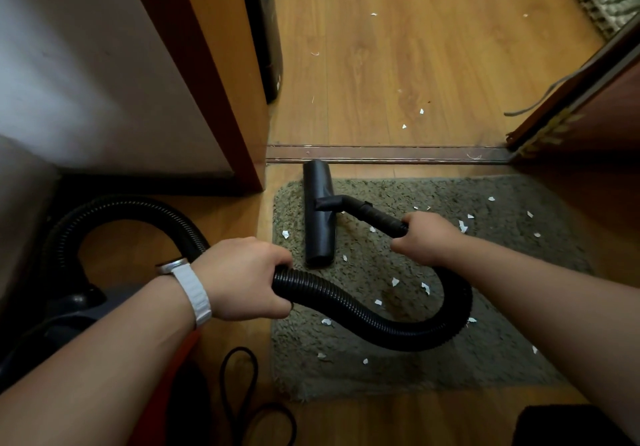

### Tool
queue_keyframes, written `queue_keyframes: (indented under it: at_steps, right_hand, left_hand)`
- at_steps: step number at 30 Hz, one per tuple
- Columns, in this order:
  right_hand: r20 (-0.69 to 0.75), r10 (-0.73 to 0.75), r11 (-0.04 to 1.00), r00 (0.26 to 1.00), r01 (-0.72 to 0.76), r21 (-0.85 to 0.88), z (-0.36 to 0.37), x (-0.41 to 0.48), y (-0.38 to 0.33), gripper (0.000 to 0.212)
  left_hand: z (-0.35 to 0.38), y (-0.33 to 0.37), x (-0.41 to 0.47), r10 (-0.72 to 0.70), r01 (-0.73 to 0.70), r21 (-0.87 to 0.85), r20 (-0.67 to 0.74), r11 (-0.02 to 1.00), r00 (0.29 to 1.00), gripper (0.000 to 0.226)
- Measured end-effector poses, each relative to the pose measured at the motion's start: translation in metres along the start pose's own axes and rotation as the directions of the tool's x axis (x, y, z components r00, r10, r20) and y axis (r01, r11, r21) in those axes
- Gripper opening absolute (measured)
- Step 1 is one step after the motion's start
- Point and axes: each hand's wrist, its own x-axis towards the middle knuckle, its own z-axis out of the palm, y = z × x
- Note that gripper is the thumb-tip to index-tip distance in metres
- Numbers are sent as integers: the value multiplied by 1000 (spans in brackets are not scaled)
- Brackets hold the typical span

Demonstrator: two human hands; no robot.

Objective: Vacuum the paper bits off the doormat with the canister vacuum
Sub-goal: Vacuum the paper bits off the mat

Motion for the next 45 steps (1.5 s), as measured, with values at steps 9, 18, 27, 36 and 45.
queue_keyframes:
  at_steps: [9, 18, 27, 36, 45]
  right_hand:
    - [-12, -147, 987, 989, 146, -69, 3, -1, -22, 19]
    - [-48, 62, 998, 997, -61, 26, -9, 3, 11, 27]
    - [-53, 144, 988, 988, -140, 71, -12, 4, 28, 30]
    - [-13, 52, 997, 999, -51, 64, 2, 15, -28, 36]
    - [-35, -32, 999, 999, 33, 19, 8, 14, -40, 30]
  left_hand:
    - [0, 1, 0, 4, -5, 30, 14, 1000, 1000, 25]
    - [1, 6, 6, 0, -1, 17, 15, 1000, 1000, 29]
    - [-2, 14, 10, 18, -17, 42, -10, 999, 1000, 29]
    - [-3, -11, -19, -45, 45, 0, -17, 999, 999, 27]
    - [1, -22, -25, -56, 56, -20, -17, 998, 998, 27]
